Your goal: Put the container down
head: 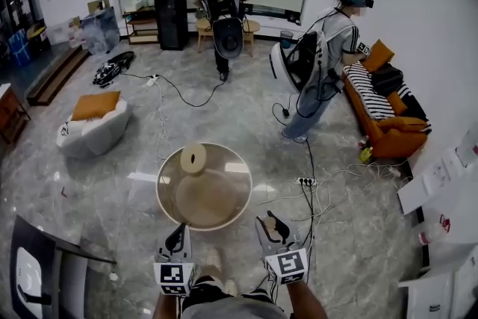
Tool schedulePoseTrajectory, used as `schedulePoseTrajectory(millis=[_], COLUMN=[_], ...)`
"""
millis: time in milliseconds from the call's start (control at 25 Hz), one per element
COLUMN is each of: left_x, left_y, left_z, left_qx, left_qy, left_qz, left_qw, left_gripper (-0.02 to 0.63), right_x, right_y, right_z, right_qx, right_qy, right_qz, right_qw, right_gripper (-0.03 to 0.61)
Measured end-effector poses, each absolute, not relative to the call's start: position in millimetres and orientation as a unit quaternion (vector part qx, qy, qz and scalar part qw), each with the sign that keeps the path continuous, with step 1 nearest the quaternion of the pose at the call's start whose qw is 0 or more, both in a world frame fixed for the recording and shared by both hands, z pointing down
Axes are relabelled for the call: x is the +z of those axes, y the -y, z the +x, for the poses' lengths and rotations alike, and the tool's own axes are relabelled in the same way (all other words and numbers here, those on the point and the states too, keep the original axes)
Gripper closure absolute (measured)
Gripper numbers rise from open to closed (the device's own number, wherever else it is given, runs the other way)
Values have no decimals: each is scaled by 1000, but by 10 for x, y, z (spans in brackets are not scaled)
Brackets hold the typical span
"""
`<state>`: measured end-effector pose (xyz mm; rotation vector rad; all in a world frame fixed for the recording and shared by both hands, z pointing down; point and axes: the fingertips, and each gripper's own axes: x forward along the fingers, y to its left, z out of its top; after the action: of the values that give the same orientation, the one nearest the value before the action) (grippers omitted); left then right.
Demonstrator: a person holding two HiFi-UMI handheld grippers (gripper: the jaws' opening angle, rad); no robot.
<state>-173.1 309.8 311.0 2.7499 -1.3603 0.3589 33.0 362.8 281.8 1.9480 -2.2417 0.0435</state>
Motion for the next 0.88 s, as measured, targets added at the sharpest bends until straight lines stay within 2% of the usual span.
schedulePoseTrajectory(millis=[320,880], left_x=[3181,3251], left_y=[-2506,-820], left_z=[-1357,-882], left_qx=[120,133], left_qy=[429,460], left_qz=[895,877], left_qw=[20,46], left_gripper=[594,594], right_x=[2868,3054], right_y=[-3025,-1208], right_z=[547,982], right_qx=[16,39], right_qy=[757,783], right_qz=[648,614], right_qw=[82,91], right_gripper=[451,451])
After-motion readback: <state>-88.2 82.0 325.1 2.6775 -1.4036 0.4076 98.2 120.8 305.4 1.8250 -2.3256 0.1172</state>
